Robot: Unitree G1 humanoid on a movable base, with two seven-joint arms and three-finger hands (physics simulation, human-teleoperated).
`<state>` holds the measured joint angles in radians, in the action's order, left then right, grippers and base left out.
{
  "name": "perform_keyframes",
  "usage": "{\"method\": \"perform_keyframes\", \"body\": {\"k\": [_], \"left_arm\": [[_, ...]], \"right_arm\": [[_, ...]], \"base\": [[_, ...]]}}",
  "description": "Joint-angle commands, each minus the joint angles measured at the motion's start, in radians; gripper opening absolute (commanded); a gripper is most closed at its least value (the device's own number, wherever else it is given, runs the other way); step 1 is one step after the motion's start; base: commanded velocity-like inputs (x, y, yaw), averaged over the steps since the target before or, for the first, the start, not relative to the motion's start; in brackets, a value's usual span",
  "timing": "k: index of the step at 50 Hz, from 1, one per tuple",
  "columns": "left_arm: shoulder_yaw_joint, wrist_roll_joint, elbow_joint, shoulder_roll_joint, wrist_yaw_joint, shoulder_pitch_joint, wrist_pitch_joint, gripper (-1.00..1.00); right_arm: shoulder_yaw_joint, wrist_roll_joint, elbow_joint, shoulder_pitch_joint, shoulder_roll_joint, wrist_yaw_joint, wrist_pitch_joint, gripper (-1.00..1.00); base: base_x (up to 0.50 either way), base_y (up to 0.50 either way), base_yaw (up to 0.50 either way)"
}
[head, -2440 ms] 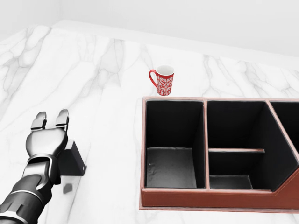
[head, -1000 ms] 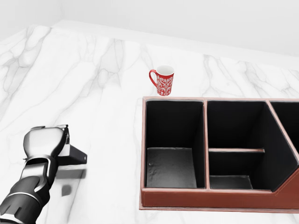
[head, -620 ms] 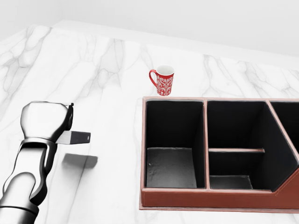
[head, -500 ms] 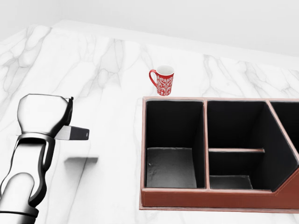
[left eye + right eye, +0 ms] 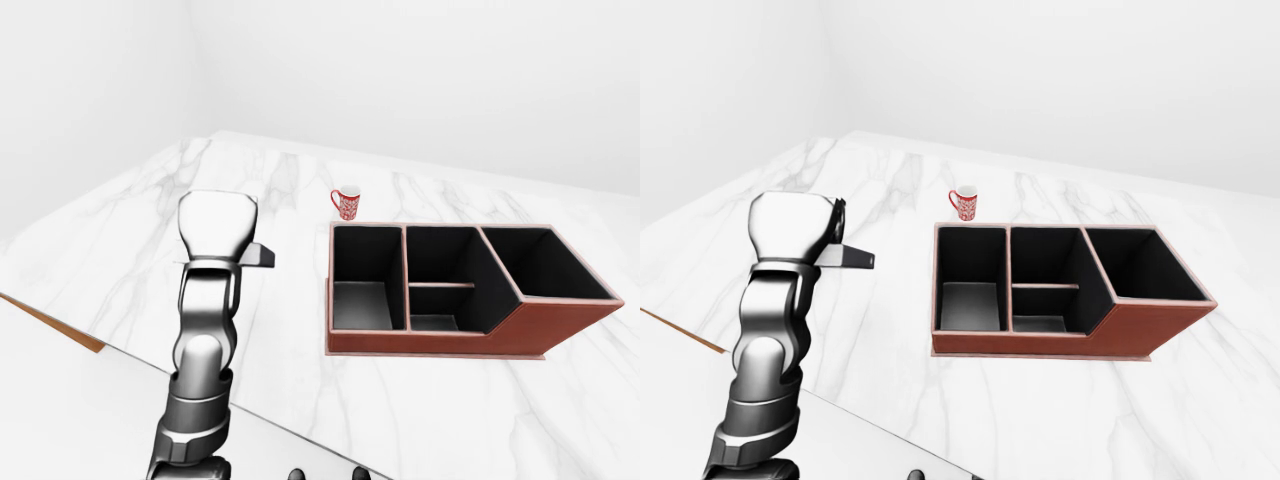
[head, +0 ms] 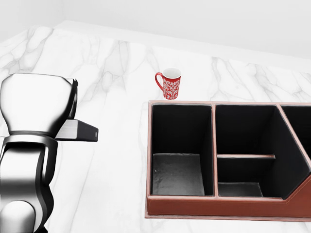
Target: Pick up the book and place it in the left compartment of the caddy.
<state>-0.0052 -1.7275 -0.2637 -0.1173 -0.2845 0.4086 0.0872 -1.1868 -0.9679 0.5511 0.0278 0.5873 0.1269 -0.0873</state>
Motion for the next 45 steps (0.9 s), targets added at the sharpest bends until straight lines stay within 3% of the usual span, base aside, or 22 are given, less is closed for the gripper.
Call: {"method": "perform_keyframes", "body": {"k": [1, 2, 3, 4, 10, 11, 13, 18, 26, 31, 32, 39, 45], "left_arm": [[-0.04, -0.045, -0.239, 0.085, -0.084, -0.025, 0.0, -1.0], [-0.039, -0.046, -0.239, 0.086, -0.084, -0.025, 0.0, -1.0], [-0.081, -0.091, -0.328, 0.107, -0.151, -0.027, 0.0, -1.0], [-0.087, -0.11, -0.348, 0.119, -0.168, -0.028, 0.0, -1.0], [-0.094, -0.129, -0.382, 0.15, -0.187, -0.029, 0.0, -1.0], [-0.118, -0.127, -0.414, 0.178, -0.233, -0.019, 0.0, -1.0], [-0.119, -0.146, -0.422, 0.186, -0.254, -0.002, 0.0, -1.0], [-0.121, -0.153, -0.418, 0.196, -0.257, -0.003, 0.0, -1.0], [-0.169, -0.201, -0.461, 0.251, -0.318, 0.026, 0.0, -1.0], [-0.242, -0.241, -0.48, 0.301, -0.311, 0.032, -0.01, -1.0], [-0.254, -0.244, -0.48, 0.297, -0.317, 0.024, 0.0, -1.0], [-0.382, -0.245, -0.439, 0.245, -0.326, 0.039, 0.0, -1.0], [-0.496, -0.245, -0.351, 0.194, -0.331, 0.111, 0.0, -1.0]], "right_arm": [[0.005, 0.015, 0.001, -0.001, -0.005, -0.012, 0.0, 1.0], [0.005, 0.015, 0.001, -0.001, -0.005, -0.012, 0.0, 1.0], [0.003, 0.012, 0.003, 0.0, -0.003, -0.01, 0.0, 1.0], [0.002, 0.01, 0.003, 0.0, -0.003, -0.009, 0.0, 1.0], [0.007, 0.017, 0.0, -0.001, -0.007, -0.013, 0.0, 1.0], [0.003, 0.011, 0.005, 0.0, -0.004, -0.012, 0.0, 1.0], [0.005, 0.015, 0.01, 0.002, -0.01, -0.018, 0.0, 1.0], [0.003, 0.012, 0.009, 0.001, -0.007, -0.016, 0.0, 1.0], [0.006, 0.017, 0.004, -0.001, -0.007, -0.015, 0.0, 1.0], [0.001, 0.017, 0.008, 0.0, -0.004, -0.02, 0.0, 1.0], [0.002, 0.016, 0.007, 0.0, -0.004, -0.019, 0.0, 1.0], [0.01, 0.03, 0.005, -0.001, -0.011, -0.029, 0.0, 1.0], [0.006, 0.027, 0.007, -0.002, -0.008, -0.027, 0.0, 1.0]], "base": [[0.0, 0.0, 0.0], [0.0, 0.0, 0.0], [0.0, 0.0, 0.0], [0.0, 0.0, 0.0], [0.0, 0.0, 0.0], [0.0, 0.0, 0.0], [0.0, 0.0, 0.0], [0.0, 0.0, 0.0], [0.0, 0.0, 0.0], [0.0, 0.0, 0.0], [0.0, 0.0, 0.0], [0.0, 0.0, 0.0], [0.0, 0.0, 0.0]]}}
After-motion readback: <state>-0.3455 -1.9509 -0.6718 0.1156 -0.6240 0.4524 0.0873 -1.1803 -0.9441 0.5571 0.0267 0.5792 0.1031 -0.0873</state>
